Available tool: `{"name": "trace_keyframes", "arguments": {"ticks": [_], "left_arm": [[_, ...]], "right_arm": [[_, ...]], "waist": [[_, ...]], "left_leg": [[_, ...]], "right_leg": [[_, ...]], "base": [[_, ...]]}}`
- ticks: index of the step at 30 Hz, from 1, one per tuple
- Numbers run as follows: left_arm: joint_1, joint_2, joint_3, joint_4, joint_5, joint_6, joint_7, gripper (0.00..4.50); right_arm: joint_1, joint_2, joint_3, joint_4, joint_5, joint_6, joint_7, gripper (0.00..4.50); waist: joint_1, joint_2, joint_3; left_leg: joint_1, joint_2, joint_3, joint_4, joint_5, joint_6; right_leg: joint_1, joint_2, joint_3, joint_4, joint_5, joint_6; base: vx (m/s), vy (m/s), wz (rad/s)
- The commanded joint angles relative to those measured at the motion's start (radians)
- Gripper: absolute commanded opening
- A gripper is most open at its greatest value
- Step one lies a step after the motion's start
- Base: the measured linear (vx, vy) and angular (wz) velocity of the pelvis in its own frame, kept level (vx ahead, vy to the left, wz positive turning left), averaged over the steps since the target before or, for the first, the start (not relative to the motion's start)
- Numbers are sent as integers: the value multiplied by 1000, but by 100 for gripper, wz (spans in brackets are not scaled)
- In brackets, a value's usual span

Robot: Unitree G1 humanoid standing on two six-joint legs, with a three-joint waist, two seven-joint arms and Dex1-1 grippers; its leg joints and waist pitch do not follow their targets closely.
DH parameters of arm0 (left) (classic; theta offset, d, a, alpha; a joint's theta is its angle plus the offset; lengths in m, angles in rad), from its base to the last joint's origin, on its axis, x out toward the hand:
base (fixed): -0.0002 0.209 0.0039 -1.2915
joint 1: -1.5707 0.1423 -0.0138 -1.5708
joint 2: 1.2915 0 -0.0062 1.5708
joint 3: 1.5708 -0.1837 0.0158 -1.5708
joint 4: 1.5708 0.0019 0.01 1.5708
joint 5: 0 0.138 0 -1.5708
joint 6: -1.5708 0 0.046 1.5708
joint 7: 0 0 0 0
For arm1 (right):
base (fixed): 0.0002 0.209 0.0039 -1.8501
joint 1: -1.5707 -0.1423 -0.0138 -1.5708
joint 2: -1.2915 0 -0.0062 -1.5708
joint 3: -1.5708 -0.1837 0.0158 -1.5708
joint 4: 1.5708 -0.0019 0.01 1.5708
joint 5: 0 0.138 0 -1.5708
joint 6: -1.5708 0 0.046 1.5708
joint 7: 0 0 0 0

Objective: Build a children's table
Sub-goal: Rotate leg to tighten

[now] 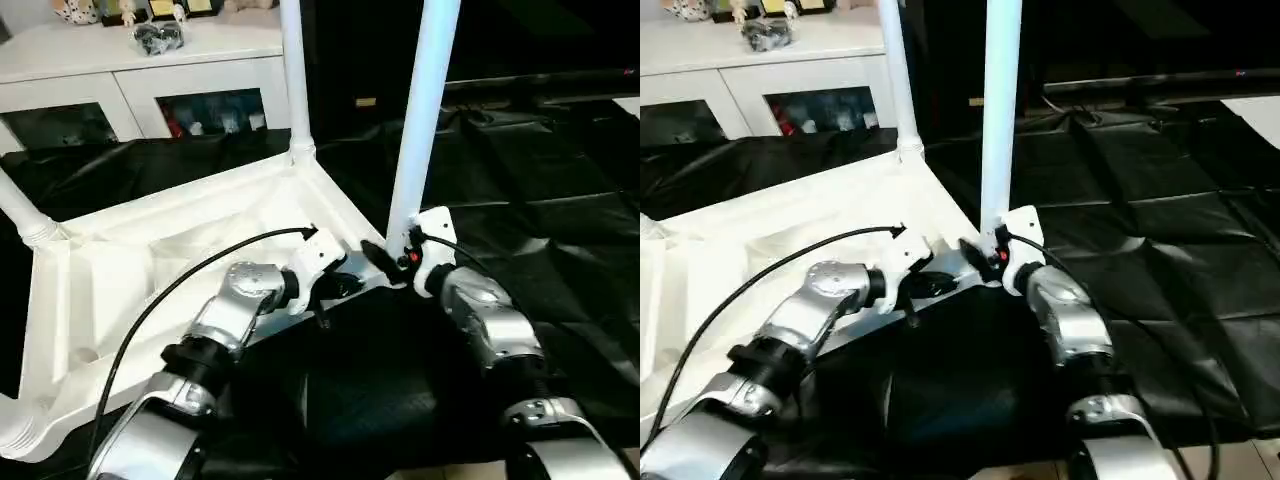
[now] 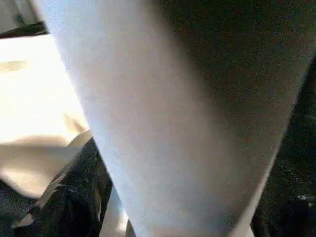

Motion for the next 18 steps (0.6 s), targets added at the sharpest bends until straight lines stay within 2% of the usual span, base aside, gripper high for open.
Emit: {"name": "trace_keyframes", "arguments": {"ticks": [1,3,5,7,8,9,10,11,12,18], "left_arm": [[5,-10,-42,-55,-36,-37,-91,0],[14,13,-44,-71,-48,-39,-142,0],[17,33,-43,-79,-57,-43,-181,0],[18,41,-43,-81,-59,-44,-195,0],[18,59,-44,-81,-60,-53,-221,0],[19,76,-46,-82,-63,-64,-245,0],[21,86,-49,-85,-66,-66,-263,0],[22,90,-51,-86,-67,-66,-269,0],[25,101,-53,-92,-71,-67,-289,0],[35,124,-58,-110,-84,-66,-333,0]], "right_arm": [[30,11,75,24,1,47,79,391],[44,-29,86,-3,-3,43,139,404],[58,-72,100,-30,-10,33,196,421],[64,-87,102,-41,-11,32,224,421],[77,-120,104,-71,2,32,289,421],[90,-152,108,-99,19,34,351,421],[97,-169,111,-111,27,29,379,421],[99,-175,113,-115,29,26,388,421],[105,-192,112,-127,41,29,420,421],[108,-217,95,-150,87,33,490,421]], "waist": [[12,-17,-56],[19,-14,-58],[24,-15,-58],[34,-16,-57],[36,-13,-57],[40,-16,-55],[44,-15,-56],[45,-11,-55],[49,-12,-54],[54,-12,-56]], "left_leg": [[10,32,-19,-64,-189,93],[10,33,-17,-60,-148,117],[11,35,-16,-59,-142,121],[13,35,-14,-59,-154,118],[14,36,-14,-60,-160,115],[15,37,-15,-62,-172,110],[19,39,-14,-62,-186,105],[19,40,-14,-62,-190,103],[19,39,-14,-63,-199,97],[18,39,-15,-62,-181,90]], "right_leg": [[41,-47,21,-70,-33,-266],[43,-46,18,-65,17,-278],[43,-45,17,-64,23,-281],[41,-45,18,-64,9,-285],[40,-46,19,-64,0,-285],[41,-44,19,-67,-20,-278],[39,-44,20,-67,-29,-279],[37,-44,20,-67,-34,-280],[38,-44,21,-68,-45,-276],[40,-46,20,-65,-32,-279]], "base": [[0,0,0],[0,0,0],[0,0,0],[0,0,0],[0,0,0],[0,0,0],[0,0,0],[0,0,0],[0,0,0],[0,0,0]]}}
